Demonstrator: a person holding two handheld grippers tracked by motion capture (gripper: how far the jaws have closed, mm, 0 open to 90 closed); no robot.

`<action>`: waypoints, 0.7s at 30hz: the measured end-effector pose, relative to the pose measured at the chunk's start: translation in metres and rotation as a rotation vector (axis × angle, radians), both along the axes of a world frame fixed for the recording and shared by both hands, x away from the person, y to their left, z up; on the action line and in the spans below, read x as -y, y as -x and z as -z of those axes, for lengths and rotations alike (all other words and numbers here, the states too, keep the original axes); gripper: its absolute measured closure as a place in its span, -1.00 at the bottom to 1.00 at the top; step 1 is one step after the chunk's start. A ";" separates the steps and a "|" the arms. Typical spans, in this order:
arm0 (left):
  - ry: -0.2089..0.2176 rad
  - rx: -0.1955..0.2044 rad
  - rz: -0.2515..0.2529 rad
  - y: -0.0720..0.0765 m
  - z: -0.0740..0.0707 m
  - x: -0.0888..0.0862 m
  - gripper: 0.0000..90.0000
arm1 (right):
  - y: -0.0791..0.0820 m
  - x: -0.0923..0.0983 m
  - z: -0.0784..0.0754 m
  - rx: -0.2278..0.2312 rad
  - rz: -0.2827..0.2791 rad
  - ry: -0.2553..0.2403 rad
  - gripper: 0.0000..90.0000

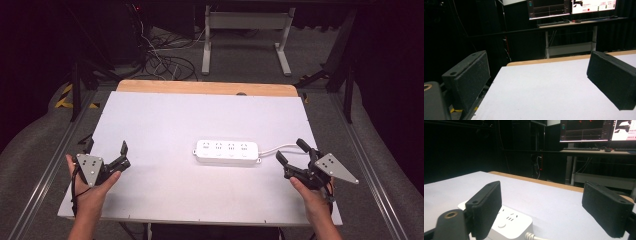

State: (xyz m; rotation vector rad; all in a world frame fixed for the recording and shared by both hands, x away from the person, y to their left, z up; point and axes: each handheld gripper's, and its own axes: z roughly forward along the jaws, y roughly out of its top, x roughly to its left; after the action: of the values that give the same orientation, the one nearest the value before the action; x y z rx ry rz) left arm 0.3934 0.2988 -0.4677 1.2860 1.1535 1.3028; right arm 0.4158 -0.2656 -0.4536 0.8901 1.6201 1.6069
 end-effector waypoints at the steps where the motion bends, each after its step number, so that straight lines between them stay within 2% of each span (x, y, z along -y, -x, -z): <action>1: -0.001 0.000 0.001 0.000 0.000 0.000 -0.89 | 0.000 0.000 0.000 -0.001 -0.003 -0.002 -0.63; 16: -0.003 -0.003 0.009 -0.002 0.000 0.002 -0.88 | 0.001 0.000 0.000 -0.001 0.006 0.010 -0.58; 19: -0.007 -0.004 0.014 -0.003 0.000 0.003 -0.88 | 0.006 0.002 -0.004 -0.036 0.003 0.028 -0.33; 20: -0.003 -0.003 0.017 -0.003 0.000 0.004 -0.88 | 0.006 0.002 -0.004 -0.036 0.003 0.028 -0.33; 21: -0.004 -0.003 0.018 -0.003 0.000 0.004 -0.88 | 0.007 0.004 -0.009 -0.120 -0.011 0.059 -0.05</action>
State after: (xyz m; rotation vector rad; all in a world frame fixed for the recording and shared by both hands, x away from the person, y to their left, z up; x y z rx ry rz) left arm 0.3965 0.2947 -0.4678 1.2990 1.1396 1.2913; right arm 0.4086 -0.2699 -0.4449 0.9643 1.7483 1.5305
